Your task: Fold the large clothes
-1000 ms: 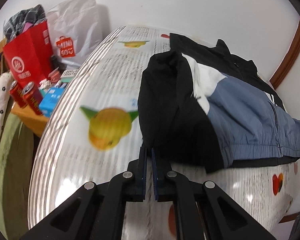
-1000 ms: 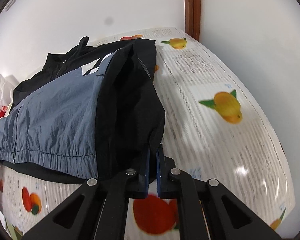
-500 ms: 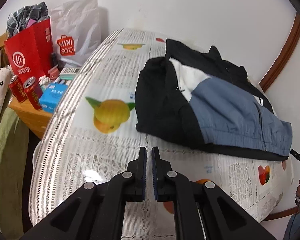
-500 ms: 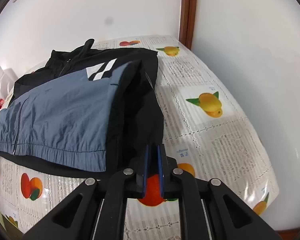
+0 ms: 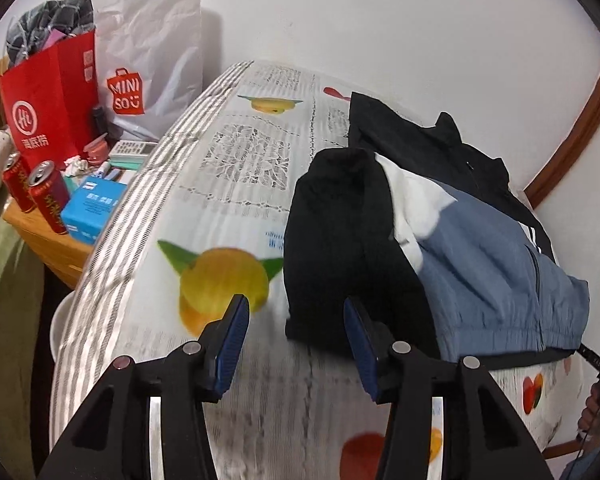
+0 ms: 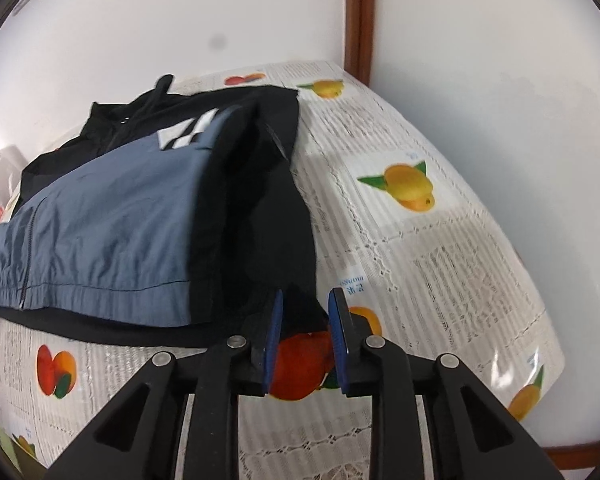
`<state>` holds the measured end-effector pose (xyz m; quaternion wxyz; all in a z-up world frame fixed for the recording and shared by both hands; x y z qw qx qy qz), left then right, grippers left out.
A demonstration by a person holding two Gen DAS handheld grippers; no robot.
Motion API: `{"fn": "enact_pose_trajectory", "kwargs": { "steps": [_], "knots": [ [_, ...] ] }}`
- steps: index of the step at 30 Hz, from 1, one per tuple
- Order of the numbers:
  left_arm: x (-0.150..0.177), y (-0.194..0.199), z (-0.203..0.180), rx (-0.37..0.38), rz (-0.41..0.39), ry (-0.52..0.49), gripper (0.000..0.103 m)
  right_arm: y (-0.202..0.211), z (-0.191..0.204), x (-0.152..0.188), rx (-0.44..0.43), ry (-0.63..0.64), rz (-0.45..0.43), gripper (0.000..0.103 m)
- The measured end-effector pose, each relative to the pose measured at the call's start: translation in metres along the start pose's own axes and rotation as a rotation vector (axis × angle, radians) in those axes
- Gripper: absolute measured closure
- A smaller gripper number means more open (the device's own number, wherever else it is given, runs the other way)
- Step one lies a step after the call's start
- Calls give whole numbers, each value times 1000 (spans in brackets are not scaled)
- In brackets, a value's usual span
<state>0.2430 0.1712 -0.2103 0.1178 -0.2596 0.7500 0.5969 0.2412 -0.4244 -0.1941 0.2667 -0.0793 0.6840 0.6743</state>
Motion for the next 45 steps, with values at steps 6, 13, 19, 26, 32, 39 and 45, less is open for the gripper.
{"fn": "enact_pose_trajectory", "kwargs": {
  "steps": [6, 13, 19, 26, 32, 39, 45],
  "knots": [
    [-4, -19, -9, 19, 19, -24, 62, -17, -2, -4, -43, -30, 15, 80],
    [1, -19, -21, 7, 19, -25, 92, -27, 3, -14, -48, -1, 15, 91],
    [28, 1, -25, -8, 37, -51, 94, -37, 4, -32, 18, 65, 7, 93],
    [45, 17, -23, -22, 71, -37, 92, -29, 0, -38, 0, 46, -3, 87],
    [50, 35, -21, -55, 83, -28, 83, 1, 14, -36, -54, 84, -61, 75],
    [51, 56, -43, 8, 46, -63, 51, 1, 48, -42, -136, 131, -87, 59],
    [47, 43, -73, 74, 74, -87, 50, -14, 55, -49, -132, 99, -92, 59]
  ]
}}
Point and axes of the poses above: each gripper's, at about its wrist camera, not at the fingertips, and y roughly against the way its jaws point, z to its left, x to its underside, the point moved 8 cm from there along -y, roughly the way its jaws point, and after that the axes turned 5 degrees about z, right-handed, at the moved point
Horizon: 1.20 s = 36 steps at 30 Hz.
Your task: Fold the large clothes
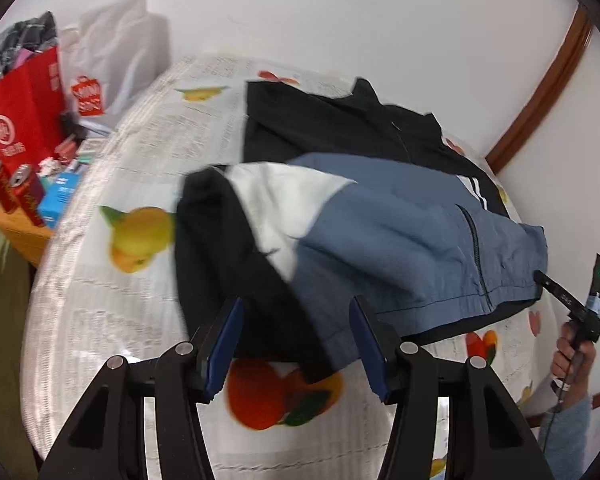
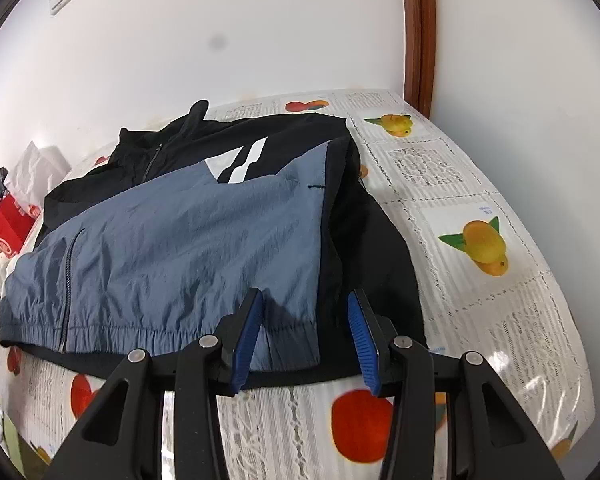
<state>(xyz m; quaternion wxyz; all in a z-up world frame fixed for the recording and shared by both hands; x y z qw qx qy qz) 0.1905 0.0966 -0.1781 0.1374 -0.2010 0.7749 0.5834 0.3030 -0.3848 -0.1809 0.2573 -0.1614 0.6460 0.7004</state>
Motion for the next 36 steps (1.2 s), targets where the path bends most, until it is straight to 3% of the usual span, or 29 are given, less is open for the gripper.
{"fn": "enact_pose_trajectory", "kwargs": {
  "steps": [7, 9, 10, 12, 13, 22, 27, 36],
  "knots": [
    [-1, -35, -3, -5, 58, 12, 53, -15, 3, 0, 36, 0, 17, 66],
    [-5, -31, -5, -3, 34, 4, 70, -15, 4, 2, 44, 11, 20, 75],
    [-8, -29, -9, 9, 30, -12, 83, -13, 6, 2, 52, 24, 16, 79],
    [-16, -21, -16, 16, 3, -52, 89, -6, 11, -1, 54, 45, -6, 92],
    [-21, -18, -18, 17, -14, -65, 91, 0, 14, -4, 51, 52, -23, 93],
    [-94, 2, -36, 49, -160, -120, 92, 38, 26, -62, -40, 2, -169, 95],
    [-122, -22, -31, 19, -162, -108, 92, 27, 29, -95, -68, -44, -202, 95],
    [-151, -89, -13, -59, -100, -99, 91, -44, 34, -128, -22, -45, -169, 95]
  ]
}}
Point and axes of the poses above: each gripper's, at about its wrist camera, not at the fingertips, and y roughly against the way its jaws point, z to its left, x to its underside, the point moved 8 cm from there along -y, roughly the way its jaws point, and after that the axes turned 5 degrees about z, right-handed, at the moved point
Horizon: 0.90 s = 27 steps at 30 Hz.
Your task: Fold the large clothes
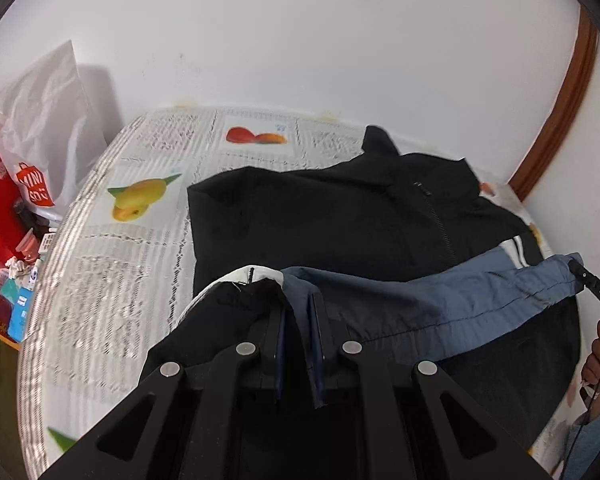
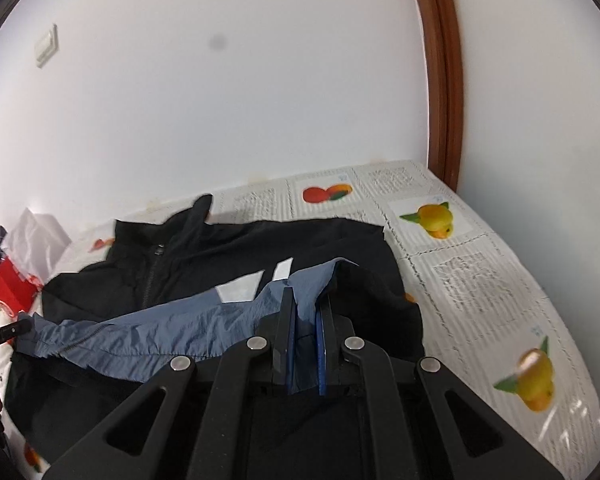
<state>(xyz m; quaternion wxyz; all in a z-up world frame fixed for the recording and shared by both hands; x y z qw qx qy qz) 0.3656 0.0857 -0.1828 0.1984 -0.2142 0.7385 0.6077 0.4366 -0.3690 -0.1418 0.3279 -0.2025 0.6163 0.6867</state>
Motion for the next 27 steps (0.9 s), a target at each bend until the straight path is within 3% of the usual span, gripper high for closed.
{"fn": "enact_pose_trajectory", "kwargs": {
  "steps": [6, 9, 11, 12, 15, 18, 22, 25, 27],
  "knots": [
    [-4, -12, -1, 5, 23, -7, 85, -30, -4, -1, 26, -14, 44, 90],
    [-2, 0, -10, 68, 34, -10, 67, -30, -5, -1, 37, -2, 70, 84],
    [-1, 16, -20, 140, 4, -22, 39, -13, -3, -3, 41, 23, 59, 79],
    [0, 25, -25, 169, -14, -32, 36, -4, -3, -4, 42, 34, 42, 72],
    [8, 43, -35, 175, -26, -72, 36, 34, 3, -4, 37, 77, -21, 56],
    [23, 51, -36, 156, -9, -90, 36, 54, 10, 8, -1, 91, -2, 56],
    [47, 55, -37, 112, 5, -124, 36, 53, 27, 47, -35, 160, 101, 56],
    [66, 53, -37, 100, 40, -137, 38, 36, 37, 76, -49, 184, 177, 63],
    [78, 52, -42, 111, 62, -154, 43, 24, 39, 92, -32, 196, 215, 78]
  ]
}}
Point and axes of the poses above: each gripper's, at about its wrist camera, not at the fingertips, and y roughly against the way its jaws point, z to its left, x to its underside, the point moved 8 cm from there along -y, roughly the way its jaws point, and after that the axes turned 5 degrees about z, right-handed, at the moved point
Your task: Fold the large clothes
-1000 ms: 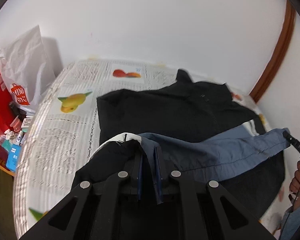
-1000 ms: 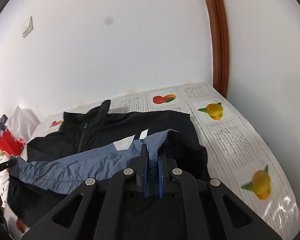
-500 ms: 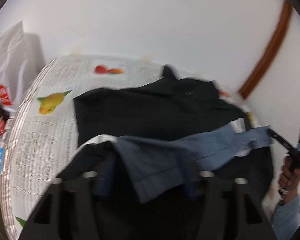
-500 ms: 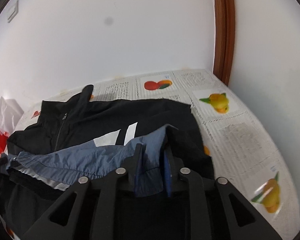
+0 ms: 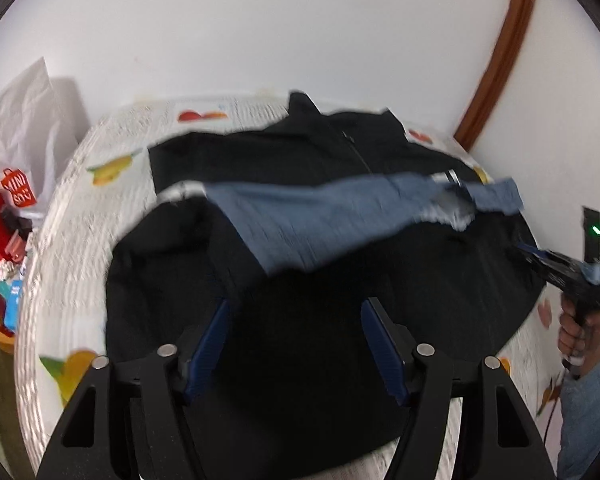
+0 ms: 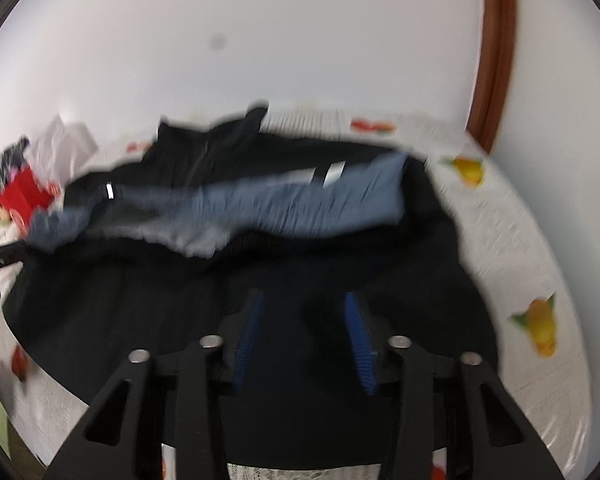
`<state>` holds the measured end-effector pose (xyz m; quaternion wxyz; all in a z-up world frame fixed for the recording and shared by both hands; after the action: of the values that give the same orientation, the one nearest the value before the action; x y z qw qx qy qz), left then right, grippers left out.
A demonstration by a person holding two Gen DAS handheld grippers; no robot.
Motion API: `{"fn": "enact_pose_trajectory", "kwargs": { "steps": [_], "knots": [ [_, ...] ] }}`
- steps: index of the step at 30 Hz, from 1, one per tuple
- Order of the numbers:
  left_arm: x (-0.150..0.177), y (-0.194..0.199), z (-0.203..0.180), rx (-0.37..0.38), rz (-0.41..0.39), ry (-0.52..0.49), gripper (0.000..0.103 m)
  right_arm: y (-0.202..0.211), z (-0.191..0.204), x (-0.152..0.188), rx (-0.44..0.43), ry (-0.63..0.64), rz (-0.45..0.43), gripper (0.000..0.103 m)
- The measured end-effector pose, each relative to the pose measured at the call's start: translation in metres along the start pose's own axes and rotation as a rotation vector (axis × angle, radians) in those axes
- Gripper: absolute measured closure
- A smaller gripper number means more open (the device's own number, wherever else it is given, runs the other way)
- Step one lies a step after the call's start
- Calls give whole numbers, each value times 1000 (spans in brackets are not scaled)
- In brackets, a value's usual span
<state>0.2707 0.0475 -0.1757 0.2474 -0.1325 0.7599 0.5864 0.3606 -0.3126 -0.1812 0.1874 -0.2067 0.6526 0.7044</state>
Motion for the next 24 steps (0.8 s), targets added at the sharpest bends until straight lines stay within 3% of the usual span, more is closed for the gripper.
{"fn": "enact_pose_trajectory", "kwargs": {
  "steps": [2, 5, 9, 12, 16, 24],
  "knots": [
    [7, -5, -7, 19, 23, -13, 61, -14, 1, 6, 9, -11, 24, 80],
    [12, -22, -18, 39, 60, -16, 79, -25, -2, 7, 19, -38, 42, 83],
    [9, -45, -37, 59, 80, -30, 81, -28, -4, 2, 21, -59, 50, 83],
    [4, -63, -41, 22, 85, -5, 81, -38, -4, -5, 37, -71, 65, 83],
    [-19, -69, -40, -143, 20, -21, 83, -49, -7, -15, 50, -119, 68, 83],
    [-88, -41, -17, -212, -119, -12, 84, -65, -26, -79, -4, -219, 30, 83]
  ]
}}
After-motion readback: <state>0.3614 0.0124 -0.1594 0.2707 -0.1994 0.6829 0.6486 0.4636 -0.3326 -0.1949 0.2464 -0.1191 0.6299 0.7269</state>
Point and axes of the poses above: each gripper's, at about its wrist camera, not at the fingertips, and y roughly against the way its jaws point, z to its left, x to its underside, the point moved 8 cm from there along -y, roughly the way its jaws point, and after that the axes turned 5 degrees about z, right-handed, at the moved point
